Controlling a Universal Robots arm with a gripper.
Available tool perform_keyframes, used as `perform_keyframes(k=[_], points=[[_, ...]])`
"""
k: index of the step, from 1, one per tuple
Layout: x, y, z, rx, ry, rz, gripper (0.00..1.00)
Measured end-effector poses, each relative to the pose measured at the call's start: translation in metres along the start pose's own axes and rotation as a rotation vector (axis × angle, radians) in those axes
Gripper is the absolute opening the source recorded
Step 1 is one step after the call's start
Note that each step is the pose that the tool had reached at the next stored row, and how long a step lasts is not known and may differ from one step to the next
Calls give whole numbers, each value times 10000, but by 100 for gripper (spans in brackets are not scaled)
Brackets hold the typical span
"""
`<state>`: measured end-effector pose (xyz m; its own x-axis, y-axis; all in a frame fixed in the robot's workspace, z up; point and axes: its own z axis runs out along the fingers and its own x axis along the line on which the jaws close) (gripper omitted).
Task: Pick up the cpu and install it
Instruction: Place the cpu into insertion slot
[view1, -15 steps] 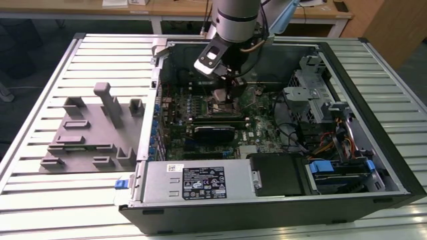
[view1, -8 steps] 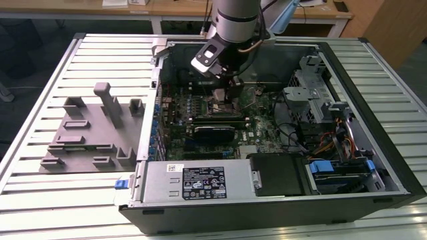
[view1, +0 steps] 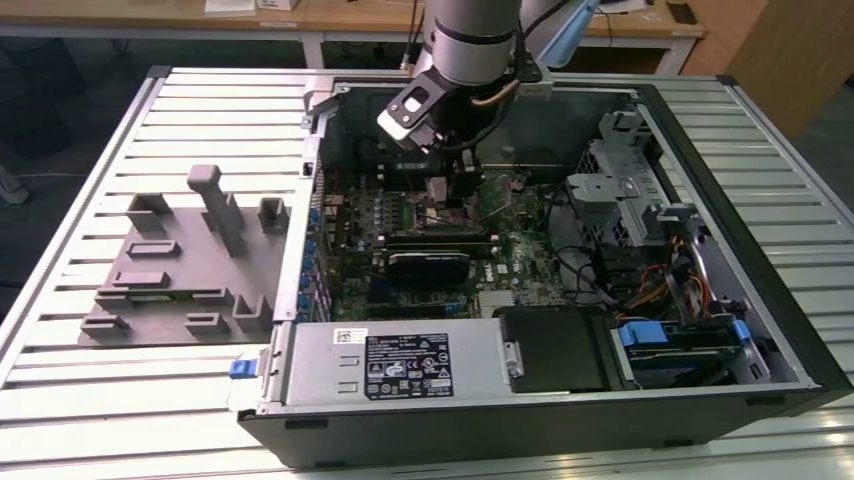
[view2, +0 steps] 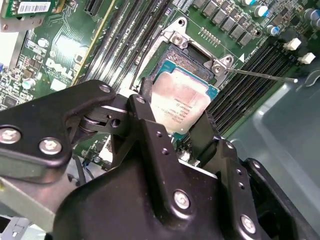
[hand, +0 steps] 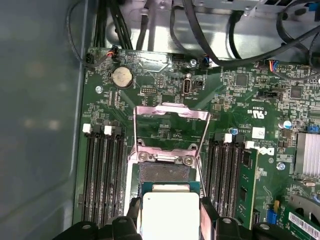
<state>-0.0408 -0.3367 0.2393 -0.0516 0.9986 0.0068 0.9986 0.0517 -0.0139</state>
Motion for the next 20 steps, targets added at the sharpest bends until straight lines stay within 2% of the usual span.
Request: perform_keyframes(k=[1, 2, 4, 5, 6, 9, 13, 16, 20], points=[[0, 0, 1, -2, -10, 2, 54], [1, 0, 1, -18, -83, 6, 54], [0, -1, 0, -115, -320, 49, 54], [0, -1, 1, -165, -397, 81, 54], [0, -1, 3, -208, -420, 114, 54], [0, 0, 13, -247, -423, 259, 54], [0, -1, 32, -247, -407, 660, 54], [-1, 0, 48, -245, -355, 856, 54], [0, 0, 83, -250, -207, 860, 54]])
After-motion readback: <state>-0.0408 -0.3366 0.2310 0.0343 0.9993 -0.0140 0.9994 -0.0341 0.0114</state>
